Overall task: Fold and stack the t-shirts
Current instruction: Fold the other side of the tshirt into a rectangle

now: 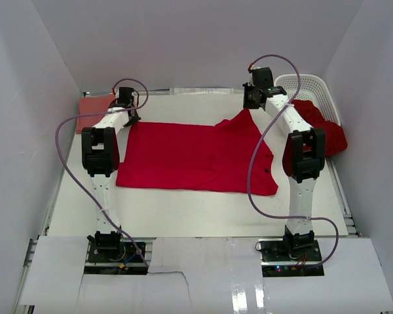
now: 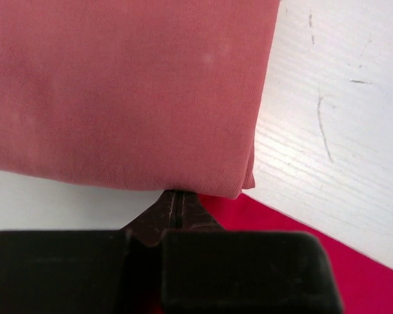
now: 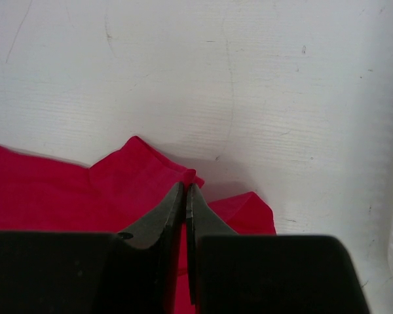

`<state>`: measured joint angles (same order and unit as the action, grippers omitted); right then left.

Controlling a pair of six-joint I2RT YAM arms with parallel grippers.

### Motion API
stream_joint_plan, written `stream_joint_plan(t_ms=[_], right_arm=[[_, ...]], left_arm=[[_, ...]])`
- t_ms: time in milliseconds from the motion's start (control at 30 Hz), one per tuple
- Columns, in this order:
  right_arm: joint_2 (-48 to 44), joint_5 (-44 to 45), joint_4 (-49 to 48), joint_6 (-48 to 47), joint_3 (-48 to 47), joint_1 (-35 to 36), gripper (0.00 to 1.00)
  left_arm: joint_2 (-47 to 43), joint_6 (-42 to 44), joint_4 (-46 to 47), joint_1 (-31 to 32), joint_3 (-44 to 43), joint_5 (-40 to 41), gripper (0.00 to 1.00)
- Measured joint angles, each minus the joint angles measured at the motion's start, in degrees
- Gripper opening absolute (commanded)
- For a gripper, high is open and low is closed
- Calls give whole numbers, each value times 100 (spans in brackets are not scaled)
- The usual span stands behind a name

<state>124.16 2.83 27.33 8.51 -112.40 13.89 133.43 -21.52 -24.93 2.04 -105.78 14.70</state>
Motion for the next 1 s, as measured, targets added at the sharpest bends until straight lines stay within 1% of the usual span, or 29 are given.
stream_joint_plan(t_ms=[200,267,400,533,800,1000], right_arm=[[0,-52,-2,2,7,0,8],[-2,-87,-15,2,37,0,8],[-2,-151,-2,4,83,0,8],[-48,-157,4,7,94,0,8],[-833,-179,7,22,748,0,8],[-1298,-251,-138,31,1340,0,8]], left_arm=[[17,-33,-11,-42,-37,-81,0],[-50,-74,42,-44,72,-76,0],[-275,-138,52,-52,389,-13,0],[-654,-162,-55,-66,894,101,0],[-1394,-197,55,-72,1486,160,0],[-1784,-184,466,-55,1692,129,0]])
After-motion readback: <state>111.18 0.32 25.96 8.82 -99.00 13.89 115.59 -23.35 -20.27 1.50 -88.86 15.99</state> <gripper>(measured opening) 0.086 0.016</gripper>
